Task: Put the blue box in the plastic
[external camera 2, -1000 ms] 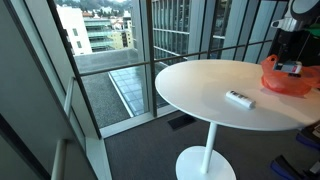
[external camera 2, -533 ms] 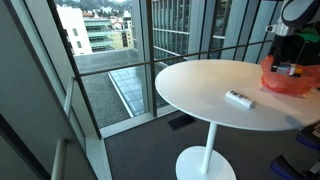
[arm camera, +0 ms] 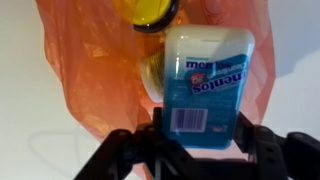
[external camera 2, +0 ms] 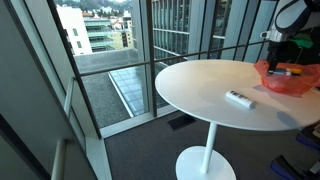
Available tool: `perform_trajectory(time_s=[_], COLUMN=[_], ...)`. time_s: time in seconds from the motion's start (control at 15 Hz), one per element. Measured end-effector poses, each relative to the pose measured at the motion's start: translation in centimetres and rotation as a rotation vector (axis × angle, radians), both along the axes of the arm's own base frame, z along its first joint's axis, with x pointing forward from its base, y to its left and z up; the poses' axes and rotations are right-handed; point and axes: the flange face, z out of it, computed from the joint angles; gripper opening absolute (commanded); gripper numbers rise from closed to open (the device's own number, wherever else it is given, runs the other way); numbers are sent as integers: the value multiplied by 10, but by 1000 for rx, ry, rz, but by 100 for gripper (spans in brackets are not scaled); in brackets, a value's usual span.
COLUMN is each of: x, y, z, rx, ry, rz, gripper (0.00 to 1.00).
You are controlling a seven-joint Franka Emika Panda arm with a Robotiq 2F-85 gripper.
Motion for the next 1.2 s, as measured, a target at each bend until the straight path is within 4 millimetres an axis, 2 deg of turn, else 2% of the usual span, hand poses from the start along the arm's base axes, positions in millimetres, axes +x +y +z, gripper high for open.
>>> perform_trajectory(time_s=[0.07, 0.47, 1.2], x=[0, 1, -8], y=[0, 5, 67], z=[-1, 4, 51], rx=[0, -12, 38], ry=[2, 19, 107], rz=[-1, 22, 96], gripper=[100, 100, 100])
